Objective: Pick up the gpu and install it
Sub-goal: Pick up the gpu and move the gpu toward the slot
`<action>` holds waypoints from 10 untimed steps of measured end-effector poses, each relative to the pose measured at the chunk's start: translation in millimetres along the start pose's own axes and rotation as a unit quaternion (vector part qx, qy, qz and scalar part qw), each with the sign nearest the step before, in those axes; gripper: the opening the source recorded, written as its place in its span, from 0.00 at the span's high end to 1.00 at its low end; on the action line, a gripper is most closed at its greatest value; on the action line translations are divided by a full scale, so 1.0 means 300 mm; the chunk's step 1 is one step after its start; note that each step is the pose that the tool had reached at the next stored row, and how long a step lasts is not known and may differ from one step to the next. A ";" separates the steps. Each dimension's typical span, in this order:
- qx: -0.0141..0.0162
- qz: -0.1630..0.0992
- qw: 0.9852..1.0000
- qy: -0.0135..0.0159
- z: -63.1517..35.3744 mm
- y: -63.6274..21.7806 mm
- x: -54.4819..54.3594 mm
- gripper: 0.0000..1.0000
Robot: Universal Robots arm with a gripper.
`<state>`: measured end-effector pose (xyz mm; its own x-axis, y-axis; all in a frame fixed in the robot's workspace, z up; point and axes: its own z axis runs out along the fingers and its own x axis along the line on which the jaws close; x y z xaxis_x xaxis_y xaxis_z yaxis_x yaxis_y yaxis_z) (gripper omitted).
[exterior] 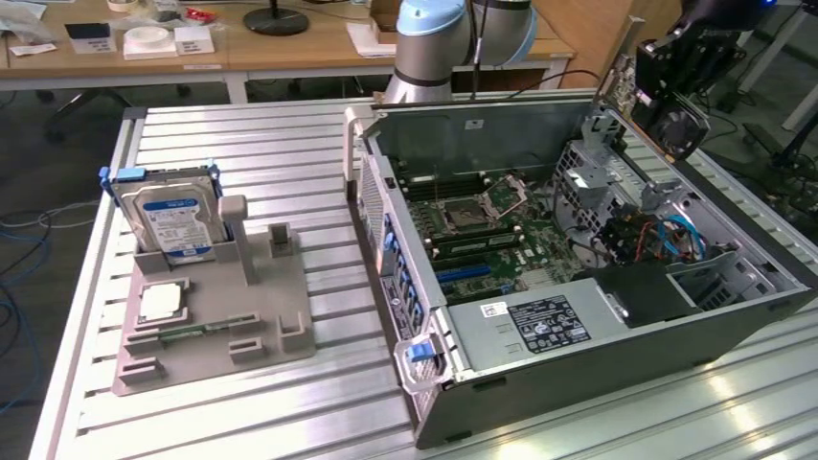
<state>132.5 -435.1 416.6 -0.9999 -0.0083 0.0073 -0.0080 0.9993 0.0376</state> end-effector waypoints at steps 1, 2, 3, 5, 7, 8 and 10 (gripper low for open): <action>0.000 0.000 1.000 0.000 0.000 0.000 0.000 0.72; 0.000 0.000 1.000 0.000 0.000 0.000 0.000 0.72; 0.000 0.000 1.000 0.000 0.000 0.000 0.000 0.72; 0.000 0.000 1.000 0.000 0.000 0.000 0.000 0.72; 0.000 0.000 1.000 0.000 0.000 0.000 0.000 0.72; 0.000 0.000 1.000 0.000 0.000 0.000 0.000 0.72; 0.000 0.000 1.000 0.000 0.000 0.000 0.000 0.72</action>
<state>132.5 -435.1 416.6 -0.9999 -0.0083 0.0073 -0.0080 0.9993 0.0376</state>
